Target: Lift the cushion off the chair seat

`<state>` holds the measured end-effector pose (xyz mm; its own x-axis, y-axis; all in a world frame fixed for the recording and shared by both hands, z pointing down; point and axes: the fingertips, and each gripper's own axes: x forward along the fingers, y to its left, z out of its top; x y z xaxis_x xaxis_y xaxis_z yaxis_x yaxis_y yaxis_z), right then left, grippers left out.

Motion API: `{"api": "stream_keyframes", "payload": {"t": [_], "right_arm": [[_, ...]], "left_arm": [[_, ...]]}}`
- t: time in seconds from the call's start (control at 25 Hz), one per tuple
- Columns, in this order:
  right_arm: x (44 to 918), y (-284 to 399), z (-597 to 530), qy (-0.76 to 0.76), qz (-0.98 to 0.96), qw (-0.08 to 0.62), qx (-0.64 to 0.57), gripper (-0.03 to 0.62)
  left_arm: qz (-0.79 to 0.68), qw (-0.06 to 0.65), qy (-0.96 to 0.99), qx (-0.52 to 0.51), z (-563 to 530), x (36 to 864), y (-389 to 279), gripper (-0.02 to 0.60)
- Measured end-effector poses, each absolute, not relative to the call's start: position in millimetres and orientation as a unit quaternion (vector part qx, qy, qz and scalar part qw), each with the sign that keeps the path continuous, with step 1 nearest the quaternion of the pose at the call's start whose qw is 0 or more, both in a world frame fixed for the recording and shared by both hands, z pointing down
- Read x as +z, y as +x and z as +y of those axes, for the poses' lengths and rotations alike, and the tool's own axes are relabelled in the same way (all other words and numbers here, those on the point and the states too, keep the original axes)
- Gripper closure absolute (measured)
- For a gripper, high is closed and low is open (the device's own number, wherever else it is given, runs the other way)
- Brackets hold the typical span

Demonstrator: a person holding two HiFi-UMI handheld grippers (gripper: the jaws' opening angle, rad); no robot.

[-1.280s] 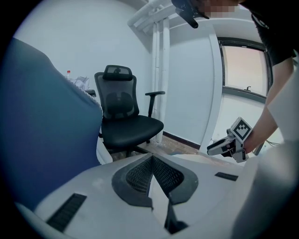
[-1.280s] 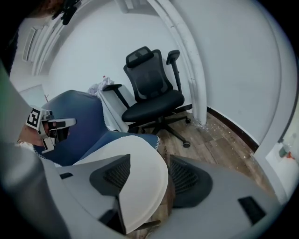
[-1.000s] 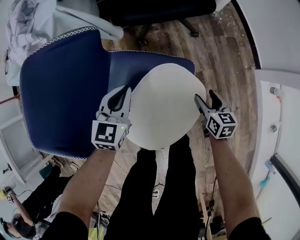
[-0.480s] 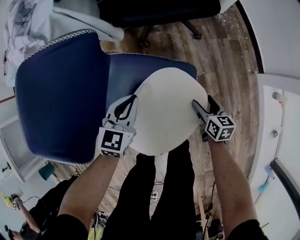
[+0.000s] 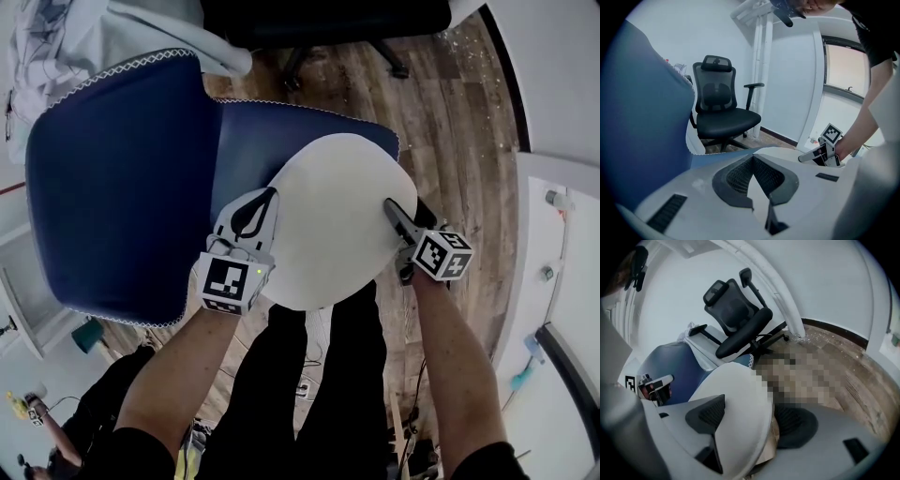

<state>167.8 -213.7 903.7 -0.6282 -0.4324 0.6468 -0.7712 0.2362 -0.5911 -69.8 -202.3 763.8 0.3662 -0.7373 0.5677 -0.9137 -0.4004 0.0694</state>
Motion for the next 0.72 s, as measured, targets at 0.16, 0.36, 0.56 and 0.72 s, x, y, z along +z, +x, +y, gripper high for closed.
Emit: {"api": "stream_keyframes", "payload": {"t": [0.16,0.36,0.56,0.72], "right_arm": [[897.4,163.6,-213.5,0.392,-0.776,0.180,0.460,0.308],[881.6,163.8,-217.2,0.398,-0.787,0.192,0.431,0.385],[862.8,156.5,-222.6,0.388,-0.798,0.189,0.422,0.452],[846.3,141.9,-228.2,0.379,-0.809,0.189,0.407,0.520]], "left_arm": [[-0.515,0.193,0.802,0.234,-199.0,768.4,-73.9,0.577],[-0.516,0.191,0.802,0.234,-199.4,761.0,-78.9,0.577],[-0.522,0.179,0.800,0.235,-205.6,747.3,-87.3,0.577],[-0.520,0.174,0.806,0.225,-212.8,734.9,-93.6,0.577]]}}
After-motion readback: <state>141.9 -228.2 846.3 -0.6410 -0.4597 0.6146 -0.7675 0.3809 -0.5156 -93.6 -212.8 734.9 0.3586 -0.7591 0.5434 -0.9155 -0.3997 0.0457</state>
